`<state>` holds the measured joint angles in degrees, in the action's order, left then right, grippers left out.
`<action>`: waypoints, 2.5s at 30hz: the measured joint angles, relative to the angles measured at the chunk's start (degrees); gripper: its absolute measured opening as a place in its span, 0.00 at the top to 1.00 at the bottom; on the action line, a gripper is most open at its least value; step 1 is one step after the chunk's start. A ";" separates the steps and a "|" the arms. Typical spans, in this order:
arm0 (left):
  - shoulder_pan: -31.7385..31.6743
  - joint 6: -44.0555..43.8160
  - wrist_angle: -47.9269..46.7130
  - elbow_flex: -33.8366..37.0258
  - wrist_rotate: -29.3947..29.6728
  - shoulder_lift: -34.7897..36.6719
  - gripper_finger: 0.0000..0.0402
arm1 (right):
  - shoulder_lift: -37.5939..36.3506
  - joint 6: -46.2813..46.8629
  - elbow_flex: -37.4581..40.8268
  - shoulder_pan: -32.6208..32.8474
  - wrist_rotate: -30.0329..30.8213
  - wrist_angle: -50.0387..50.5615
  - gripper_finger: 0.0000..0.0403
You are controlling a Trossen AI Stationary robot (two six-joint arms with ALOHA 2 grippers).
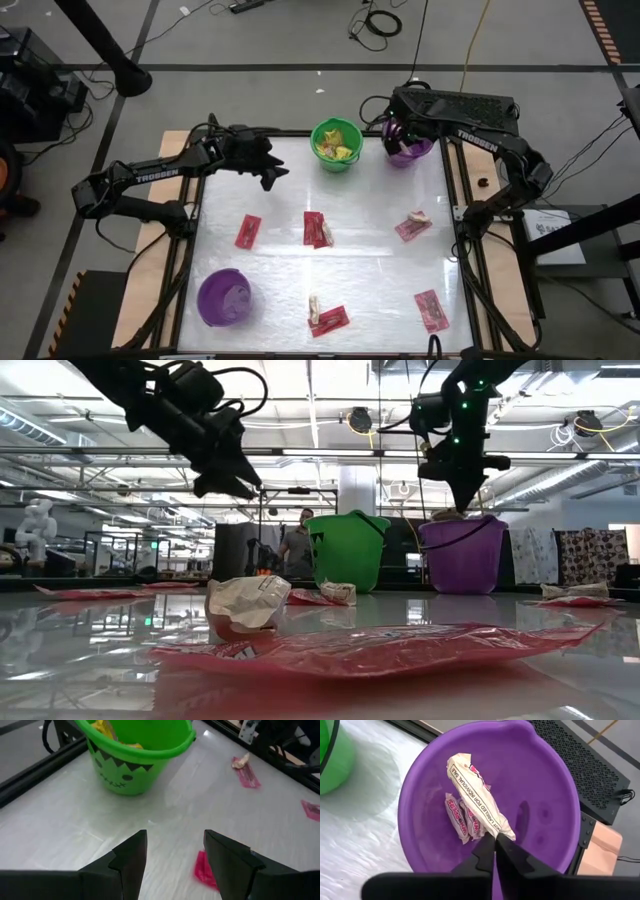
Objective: Sort candy by brand, put in halloween buckets
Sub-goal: Put the light brown chocolate bar into the top violet bucket
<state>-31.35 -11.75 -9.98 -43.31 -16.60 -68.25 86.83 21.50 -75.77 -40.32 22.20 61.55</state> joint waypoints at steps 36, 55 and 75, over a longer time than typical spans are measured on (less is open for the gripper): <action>0.04 6.67 -2.65 0.00 -1.16 0.00 0.49 | 3.86 6.68 -0.02 36.50 -14.37 -25.45 0.72; 2.73 12.08 -7.10 0.00 -1.29 0.00 0.49 | 22.63 17.61 0.00 43.91 -10.17 -38.23 0.72; 3.76 12.20 -6.88 0.00 -0.85 0.00 0.49 | 27.52 20.91 0.00 41.77 -12.15 -37.84 0.91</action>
<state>-27.59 0.45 -16.86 -43.31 -17.45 -68.25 114.34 42.41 -75.77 1.45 10.05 23.70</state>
